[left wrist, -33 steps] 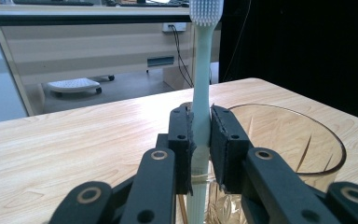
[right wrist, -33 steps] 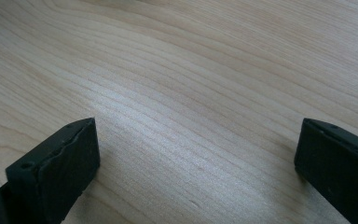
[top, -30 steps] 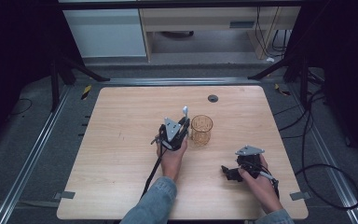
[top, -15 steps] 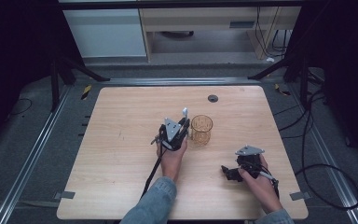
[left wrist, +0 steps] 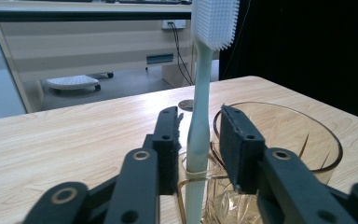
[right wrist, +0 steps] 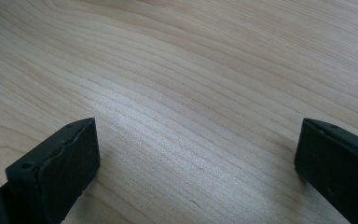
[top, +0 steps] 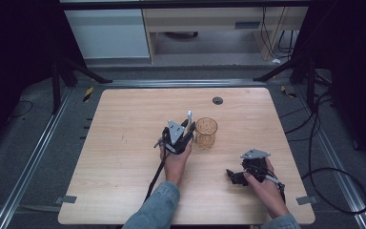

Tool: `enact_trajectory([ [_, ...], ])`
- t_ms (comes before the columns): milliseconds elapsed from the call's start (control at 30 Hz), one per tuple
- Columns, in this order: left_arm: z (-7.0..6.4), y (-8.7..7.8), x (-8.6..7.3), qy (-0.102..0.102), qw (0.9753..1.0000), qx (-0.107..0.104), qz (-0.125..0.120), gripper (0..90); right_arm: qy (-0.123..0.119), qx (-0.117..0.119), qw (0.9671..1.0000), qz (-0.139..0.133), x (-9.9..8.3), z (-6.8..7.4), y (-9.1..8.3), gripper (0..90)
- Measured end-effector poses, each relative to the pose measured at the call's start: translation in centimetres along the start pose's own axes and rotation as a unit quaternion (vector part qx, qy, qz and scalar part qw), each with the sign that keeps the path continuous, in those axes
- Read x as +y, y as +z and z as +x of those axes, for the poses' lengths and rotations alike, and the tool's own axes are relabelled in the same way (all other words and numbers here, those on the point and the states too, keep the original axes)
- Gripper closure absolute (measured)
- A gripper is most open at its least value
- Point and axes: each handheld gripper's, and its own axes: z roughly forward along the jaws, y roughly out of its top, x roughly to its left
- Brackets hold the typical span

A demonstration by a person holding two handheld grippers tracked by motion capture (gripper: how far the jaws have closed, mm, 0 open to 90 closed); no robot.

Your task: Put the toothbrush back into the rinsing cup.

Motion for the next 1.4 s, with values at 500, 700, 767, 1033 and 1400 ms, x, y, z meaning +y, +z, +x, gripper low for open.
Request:
enact_trajectory([
  [500,0.4,-0.8,1.1,0.009,0.9999,0.004,0.007,37.6,0.001,0.001,1.0000,0.001,0.0,0.0,0.0,0.3],
  [700,0.6,-1.1,1.4,0.012,0.9994,-0.016,0.026,27.0,0.001,0.001,1.0000,0.000,0.0,0.0,0.0,0.4],
  [767,0.6,-1.3,1.5,0.017,0.9991,-0.018,0.033,24.8,0.002,0.000,1.0000,0.001,0.0,0.0,0.0,0.3],
  [1033,0.7,-1.7,1.8,0.022,0.9981,-0.031,0.048,17.7,0.002,0.001,1.0000,0.000,0.0,0.1,0.0,0.3],
  [1400,0.8,-2.1,2.2,0.036,0.9969,-0.046,0.053,13.9,0.002,0.001,1.0000,0.000,0.0,0.1,0.0,0.4],
])
